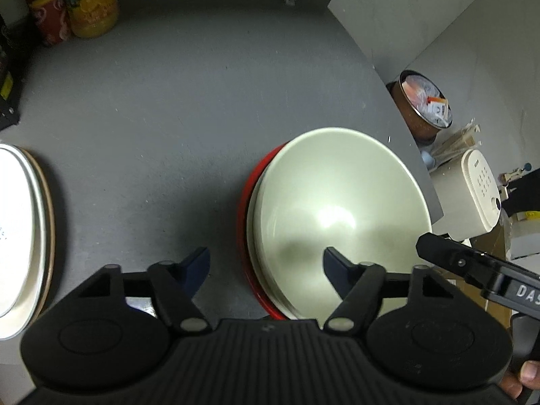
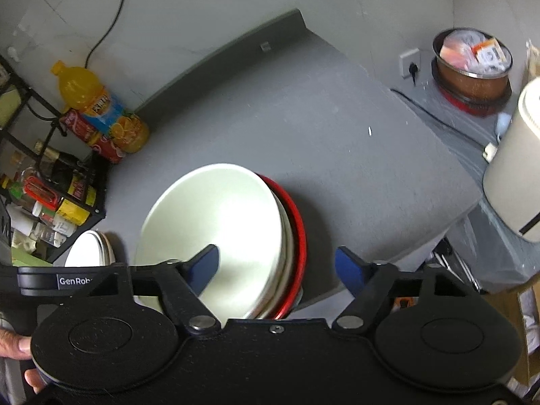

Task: Organize plates and bowls
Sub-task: 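Close the right gripper on the rim of the bowl stack, then lift the bowl stack with the right gripper over the plate stack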

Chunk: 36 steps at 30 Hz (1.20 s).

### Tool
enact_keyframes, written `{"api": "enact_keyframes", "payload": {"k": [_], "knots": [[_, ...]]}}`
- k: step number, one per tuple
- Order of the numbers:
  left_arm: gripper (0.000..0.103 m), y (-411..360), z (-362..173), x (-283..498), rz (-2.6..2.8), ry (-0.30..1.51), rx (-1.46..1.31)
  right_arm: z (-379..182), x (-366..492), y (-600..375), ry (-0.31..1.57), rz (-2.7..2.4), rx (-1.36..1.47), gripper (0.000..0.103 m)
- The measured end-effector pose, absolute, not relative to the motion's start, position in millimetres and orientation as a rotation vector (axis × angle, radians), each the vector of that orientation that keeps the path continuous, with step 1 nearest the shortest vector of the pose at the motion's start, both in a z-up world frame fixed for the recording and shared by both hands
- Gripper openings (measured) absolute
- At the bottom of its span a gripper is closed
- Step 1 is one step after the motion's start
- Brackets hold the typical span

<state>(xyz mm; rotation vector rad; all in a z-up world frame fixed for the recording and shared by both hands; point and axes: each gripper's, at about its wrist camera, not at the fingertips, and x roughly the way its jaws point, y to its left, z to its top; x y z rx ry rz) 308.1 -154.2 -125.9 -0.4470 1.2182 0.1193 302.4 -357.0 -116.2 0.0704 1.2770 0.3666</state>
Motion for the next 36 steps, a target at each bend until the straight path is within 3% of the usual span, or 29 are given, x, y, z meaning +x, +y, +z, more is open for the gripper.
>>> {"api": "enact_keyframes", "payload": {"k": [9, 16, 23, 36], "knots": [[0.041, -147, -141, 318, 0.073, 1.266, -0.500, -143, 305, -365, 1.363, 0.315, 0.147, 0.056], [0.027, -134, -155, 324, 0.079, 1.276, -0.556, -165, 310, -366, 1.416, 0.306, 0.200, 0.047], [0.027, -127, -166, 326, 0.057, 1.264, -0.627, -173, 313, -357, 1.426, 0.327, 0.160, 0.035], [0.026, -122, -149, 299, 0.108, 1.217, -0.662, -156, 311, -344, 1.392, 0.400, 0.116, 0.034]]}}
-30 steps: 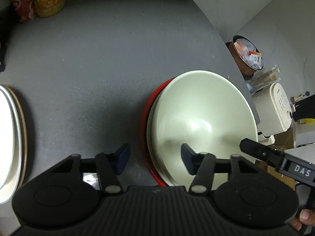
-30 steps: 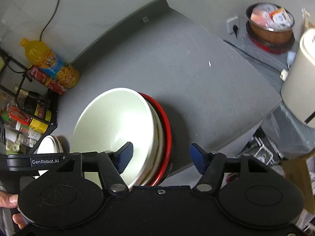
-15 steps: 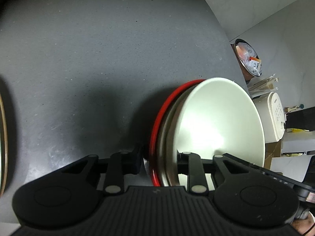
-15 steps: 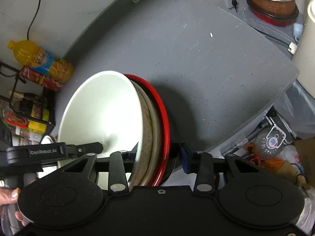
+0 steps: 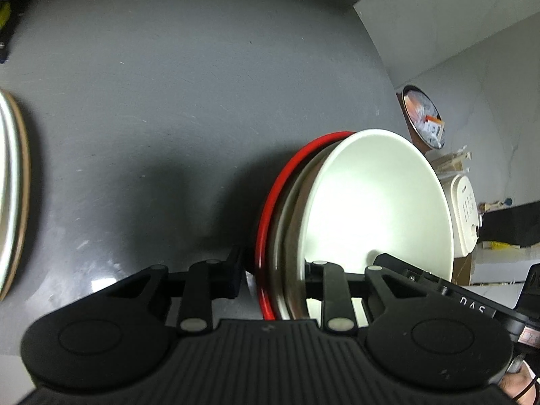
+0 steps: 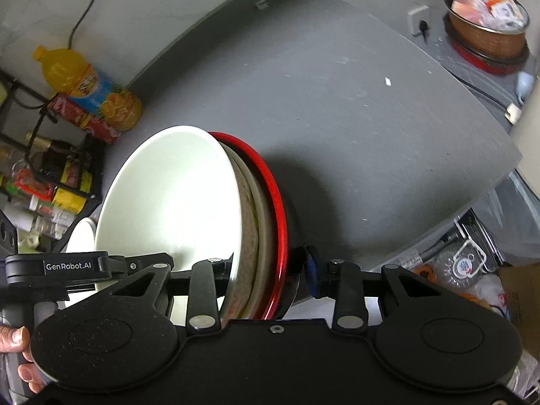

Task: Organize plates and bowls
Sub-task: 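Lift the bowl stack with the right gripper over the plate stack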

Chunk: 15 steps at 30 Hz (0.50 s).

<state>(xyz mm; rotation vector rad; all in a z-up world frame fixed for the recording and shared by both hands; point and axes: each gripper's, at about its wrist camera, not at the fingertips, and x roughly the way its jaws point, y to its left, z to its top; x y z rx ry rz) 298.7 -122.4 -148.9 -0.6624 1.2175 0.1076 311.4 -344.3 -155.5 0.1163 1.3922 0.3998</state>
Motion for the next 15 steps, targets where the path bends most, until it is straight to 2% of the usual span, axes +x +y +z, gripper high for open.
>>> {"api": "enact_keyframes", "payload": {"k": [15], "knots": [[0.026, -104, -103, 237, 0.276, 1.095, -0.707, -124, 299, -304, 1.374, 0.588, 0.096, 0.034]]}}
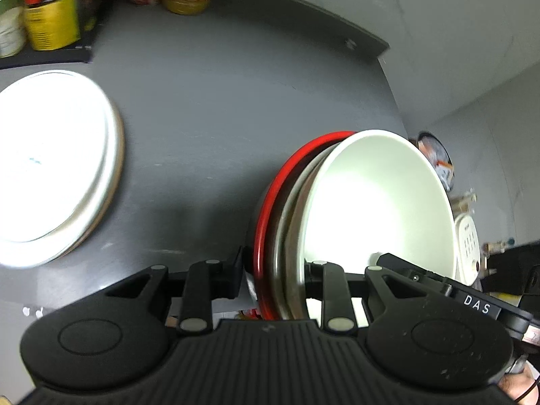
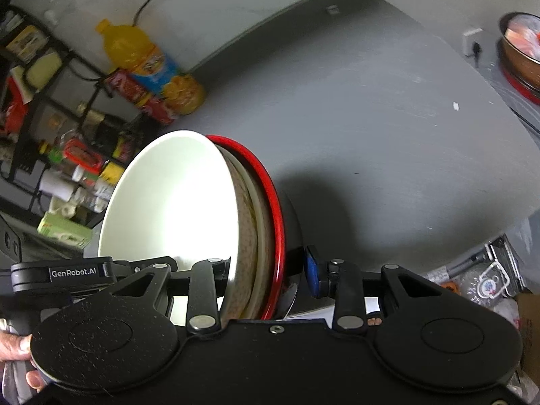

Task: Organize plates and bowls
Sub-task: 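Lift the bowl stack with the right gripper over the plate stack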

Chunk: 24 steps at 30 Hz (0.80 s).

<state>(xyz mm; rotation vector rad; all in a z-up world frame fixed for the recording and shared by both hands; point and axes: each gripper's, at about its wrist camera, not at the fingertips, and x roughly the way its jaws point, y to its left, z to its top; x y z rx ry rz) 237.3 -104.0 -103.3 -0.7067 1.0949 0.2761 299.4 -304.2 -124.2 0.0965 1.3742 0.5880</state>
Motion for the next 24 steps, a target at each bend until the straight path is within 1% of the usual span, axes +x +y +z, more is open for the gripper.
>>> {"api": "enact_keyframes", "payload": {"k": [10, 24], "knots": [[0.026, -75, -78, 189, 0.381, 1.022, -0.773, -109, 287, -259, 1.368, 0.719, 0.051, 0.034], [0.026, -7, -64, 157, 0.419, 0.957, -0.819, -106, 274, -187, 1.351, 0.800, 0.008, 0.034]]}}
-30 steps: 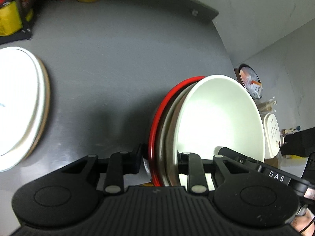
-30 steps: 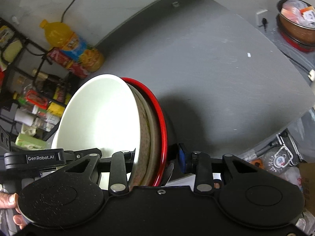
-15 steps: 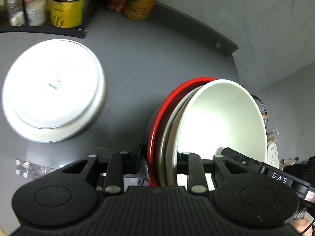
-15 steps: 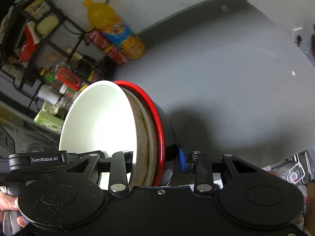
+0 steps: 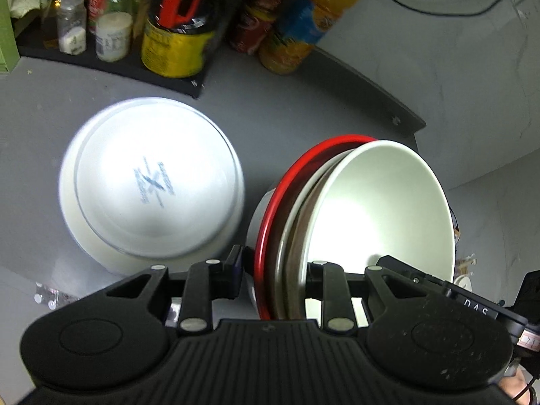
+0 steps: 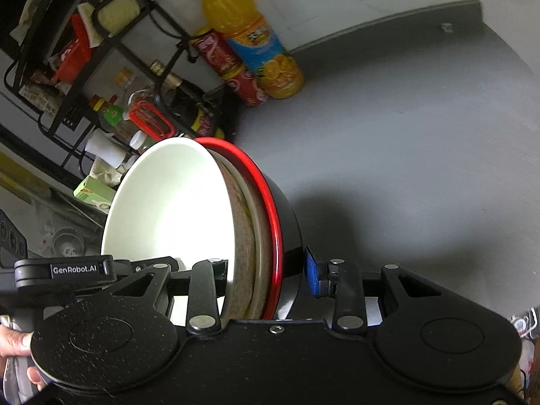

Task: Organize plates and bowls
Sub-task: 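Lift the bowl stack with the right gripper over the plate stack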

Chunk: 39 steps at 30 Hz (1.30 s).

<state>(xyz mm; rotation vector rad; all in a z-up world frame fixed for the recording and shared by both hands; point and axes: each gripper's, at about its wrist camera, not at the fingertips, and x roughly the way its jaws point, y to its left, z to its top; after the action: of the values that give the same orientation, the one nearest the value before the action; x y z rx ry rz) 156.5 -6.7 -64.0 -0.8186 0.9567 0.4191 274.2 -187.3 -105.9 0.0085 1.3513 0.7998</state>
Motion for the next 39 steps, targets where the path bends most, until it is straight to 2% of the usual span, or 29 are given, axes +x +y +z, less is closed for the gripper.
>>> {"api": "enact_keyframes", "payload": {"k": [22, 39], "knots": [[0.026, 123, -95, 126, 0.480, 0.976, -0.895, -152, 256, -63, 1.432, 0.825, -0.045, 0.034], [0.026, 152, -132, 139, 0.431, 1.084, -0.887, -189, 253, -48, 1.509, 0.731, -0.040, 0.034]]}}
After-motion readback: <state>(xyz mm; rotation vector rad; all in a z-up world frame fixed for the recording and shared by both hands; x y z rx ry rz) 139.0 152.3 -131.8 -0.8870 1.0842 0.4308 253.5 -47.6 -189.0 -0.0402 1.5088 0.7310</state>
